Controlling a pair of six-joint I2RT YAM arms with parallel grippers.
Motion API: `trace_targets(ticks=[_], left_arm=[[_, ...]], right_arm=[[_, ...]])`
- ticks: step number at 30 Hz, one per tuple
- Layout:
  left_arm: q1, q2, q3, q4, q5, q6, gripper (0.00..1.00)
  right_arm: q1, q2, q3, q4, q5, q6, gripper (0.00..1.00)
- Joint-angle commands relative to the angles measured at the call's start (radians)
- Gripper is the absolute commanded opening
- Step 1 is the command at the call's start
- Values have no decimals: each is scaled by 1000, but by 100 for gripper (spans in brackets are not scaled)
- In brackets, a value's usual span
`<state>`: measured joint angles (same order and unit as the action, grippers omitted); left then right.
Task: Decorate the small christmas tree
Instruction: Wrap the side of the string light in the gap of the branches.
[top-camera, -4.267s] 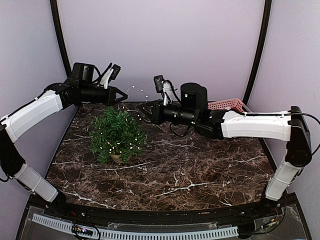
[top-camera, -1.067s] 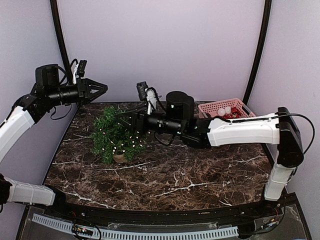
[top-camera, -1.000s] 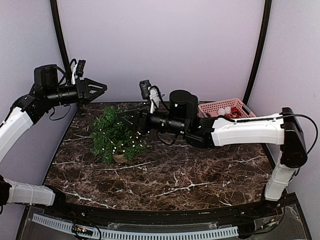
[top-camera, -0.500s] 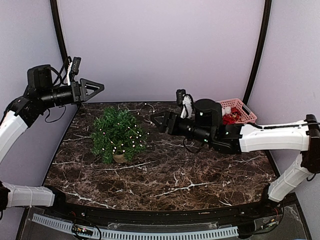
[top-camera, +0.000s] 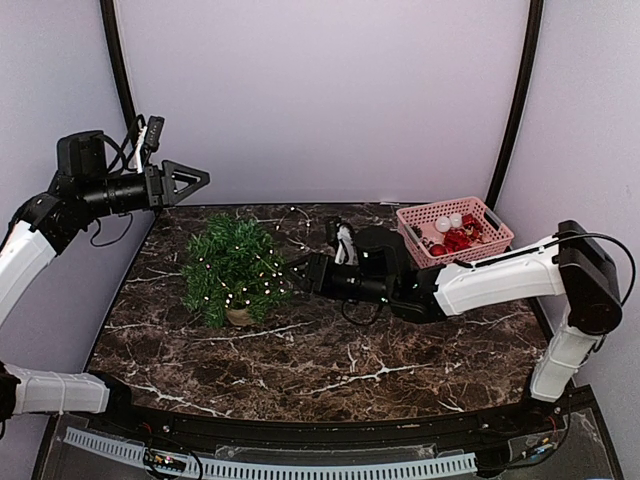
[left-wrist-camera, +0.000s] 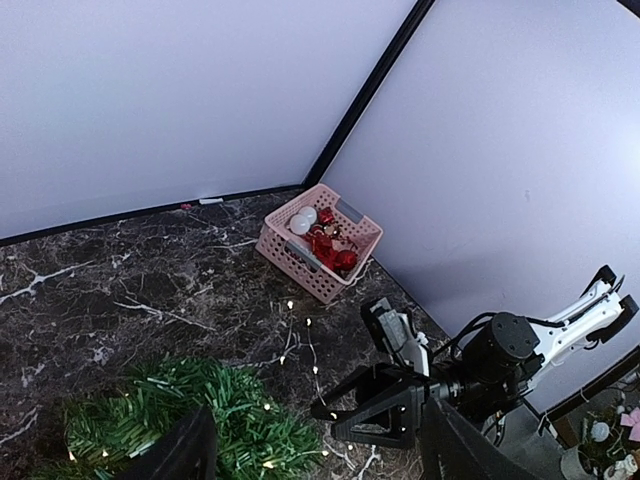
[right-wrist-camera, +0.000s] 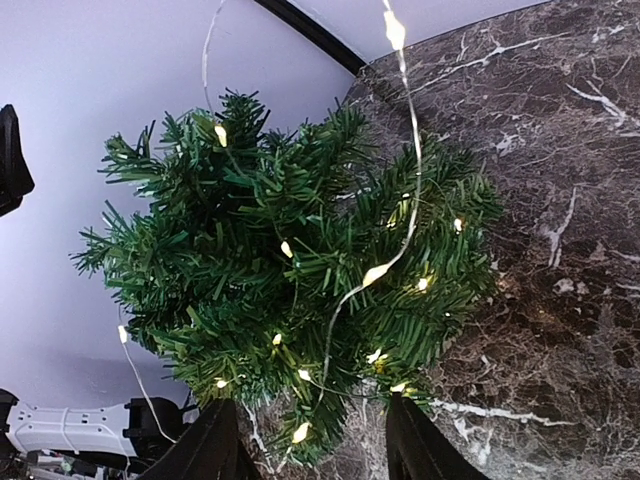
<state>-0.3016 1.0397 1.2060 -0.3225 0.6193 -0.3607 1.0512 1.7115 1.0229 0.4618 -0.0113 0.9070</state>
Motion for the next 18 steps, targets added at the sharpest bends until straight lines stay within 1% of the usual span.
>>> trace_targets(ticks=[1,6,7,10,12,15,18], left_arm=[[-6,-10,0,-24,-18,27,72],[-8,-7,3,-27,-21,31,72],[-8,-5,4,-23,-16,31,72],[-17,5,15,-20,-8,24,72],[-29,17,34,-19,-3,12,72],[-70,28,39,8,16,-30,72],[-107,36,43,48,36,-71,72]], right_arm=[[4,22,45,111,-55,18,44],[1,3,62,145,-56,-21,4],[-1,-2,75,145,-55,-38,0],[-4,-15,144,109,-62,-123,0],[-4,-14,210,56,-71,-188,0],[-4,11,310,-18,-80,-247,0],[-3,39,382,-48,-105,-279,0]])
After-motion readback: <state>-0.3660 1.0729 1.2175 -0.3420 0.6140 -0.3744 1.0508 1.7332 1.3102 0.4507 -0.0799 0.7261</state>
